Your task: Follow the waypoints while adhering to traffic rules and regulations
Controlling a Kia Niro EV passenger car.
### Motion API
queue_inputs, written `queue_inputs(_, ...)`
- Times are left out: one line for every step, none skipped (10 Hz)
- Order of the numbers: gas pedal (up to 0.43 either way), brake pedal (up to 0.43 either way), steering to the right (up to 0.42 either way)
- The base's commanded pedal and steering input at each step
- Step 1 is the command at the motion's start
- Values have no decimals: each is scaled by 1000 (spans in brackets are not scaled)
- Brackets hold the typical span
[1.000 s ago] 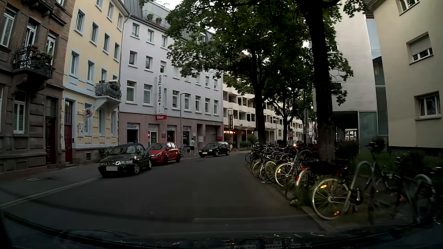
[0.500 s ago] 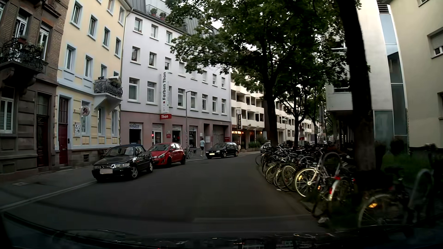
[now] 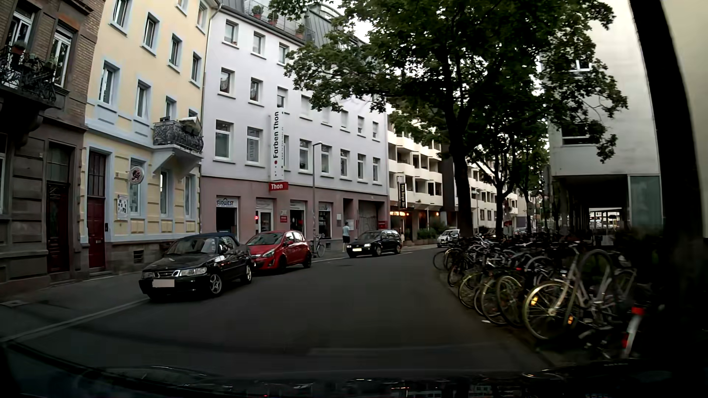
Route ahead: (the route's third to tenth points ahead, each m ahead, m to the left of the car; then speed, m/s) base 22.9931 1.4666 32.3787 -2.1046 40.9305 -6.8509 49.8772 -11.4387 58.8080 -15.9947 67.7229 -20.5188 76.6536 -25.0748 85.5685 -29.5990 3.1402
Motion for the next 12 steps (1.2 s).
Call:
queue_inputs(220, 0, -101)
queue_inputs(220, 0, -81)
queue_inputs(220, 0, -69)
queue_inputs(220, 0, -57)
queue_inputs(197, 0, -45)
queue_inputs(189, 0, -33)
queue_inputs(177, 0, -18)
queue_inputs(169, 0, -3)
queue_inputs(169, 0, 4)
queue_inputs(157, 0, 7)
queue_inputs(150, 0, 9)
queue_inputs(138, 0, 12)
